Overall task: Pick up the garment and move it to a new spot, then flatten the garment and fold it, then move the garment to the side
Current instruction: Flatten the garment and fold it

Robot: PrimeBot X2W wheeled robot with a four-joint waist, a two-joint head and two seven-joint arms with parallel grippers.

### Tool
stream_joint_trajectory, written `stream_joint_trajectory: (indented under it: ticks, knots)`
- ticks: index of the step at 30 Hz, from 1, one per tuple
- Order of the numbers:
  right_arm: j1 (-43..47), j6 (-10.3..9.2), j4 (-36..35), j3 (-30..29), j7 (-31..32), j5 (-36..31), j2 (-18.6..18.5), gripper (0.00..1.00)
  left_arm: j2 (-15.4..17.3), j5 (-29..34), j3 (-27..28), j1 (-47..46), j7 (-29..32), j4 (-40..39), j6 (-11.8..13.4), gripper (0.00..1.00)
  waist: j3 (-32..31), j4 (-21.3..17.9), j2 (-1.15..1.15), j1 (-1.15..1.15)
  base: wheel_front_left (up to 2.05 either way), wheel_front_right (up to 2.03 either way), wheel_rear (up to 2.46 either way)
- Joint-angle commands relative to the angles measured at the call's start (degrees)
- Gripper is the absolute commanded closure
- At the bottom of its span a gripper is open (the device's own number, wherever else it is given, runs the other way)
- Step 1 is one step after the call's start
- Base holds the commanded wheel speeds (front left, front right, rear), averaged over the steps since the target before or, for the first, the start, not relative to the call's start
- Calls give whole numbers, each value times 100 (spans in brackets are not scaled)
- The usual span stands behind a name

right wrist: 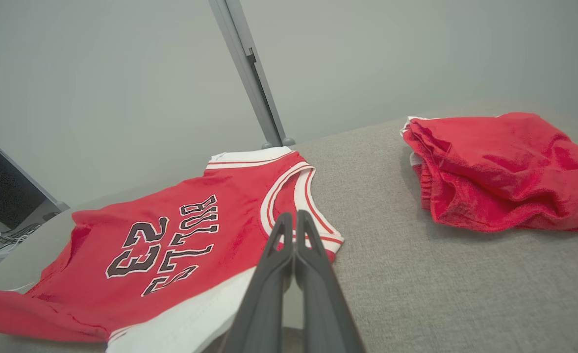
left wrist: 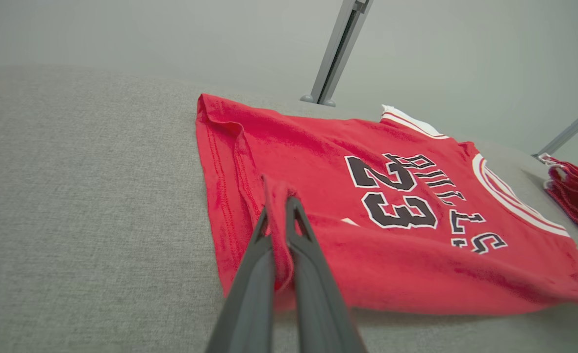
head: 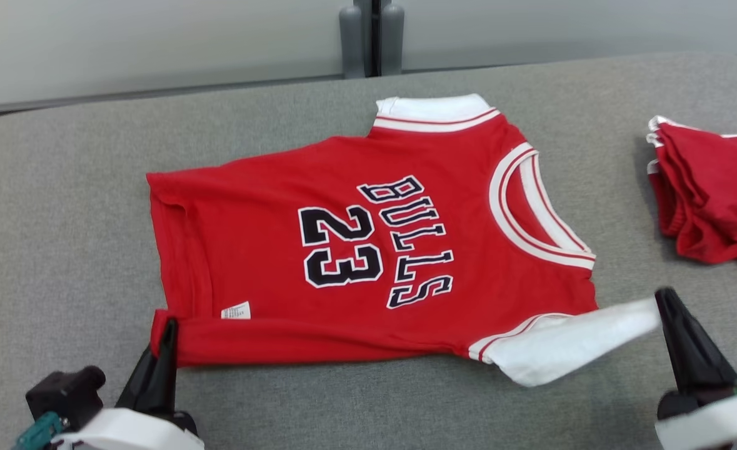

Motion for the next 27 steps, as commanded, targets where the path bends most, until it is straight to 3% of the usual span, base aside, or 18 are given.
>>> stream_joint_trajectory:
  ticks: [1, 6, 12, 21, 22, 23, 24, 26, 27]
  knots:
    - [-487, 0, 227, 79, -75, 2, -95, 100, 53, -24, 4, -295, 41, 122, 17, 100, 303, 93, 0, 0, 0, 0, 0]
    - [-1409, 0, 824, 363, -100, 151, -242, 100, 9, -118, -12, -687, 39, 420, -3, 100, 692, 183, 0, 0, 0, 0, 0]
    - [-2750, 0, 1865, 926, -413, 365, -710, 100, -79, -203, -89, -1234, -242, 920, -139, 100, 1143, 410, 0, 0, 0, 0, 0]
    - [-3843, 0, 2939, 1626, -903, 813, -1057, 100, -144, -251, -268, -1549, -511, 1322, -268, 100, 1329, 584, 0, 0, 0, 0, 0]
    - [-3920, 0, 3042, 1659, -993, 847, -1064, 100, -149, -259, -293, -1573, -534, 1357, -285, 93, 1339, 592, 0, 0, 0, 0, 0]
    - [-3984, 0, 3122, 1722, -1082, 875, -1054, 99, -158, -285, -298, -1610, -567, 1392, -288, 58, 1349, 595, 0, 0, 0, 0, 0]
    - [-4027, 0, 3191, 1782, -1174, 926, -1022, 60, -162, -290, -298, -1646, -598, 1428, -286, 0, 1353, 594, 0, 0, 0, 0, 0]
    - [-4082, 0, 3264, 1888, -1407, 950, -1041, 0, -199, -333, -308, -1697, -751, 1444, -300, 0, 1337, 599, 0, 0, 0, 0, 0]
    - [-4085, 0, 3263, 1923, -1535, 940, -1049, 0, -217, -335, -293, -1703, -856, 1429, -281, 0, 1317, 601, 0, 0, 0, 0, 0]
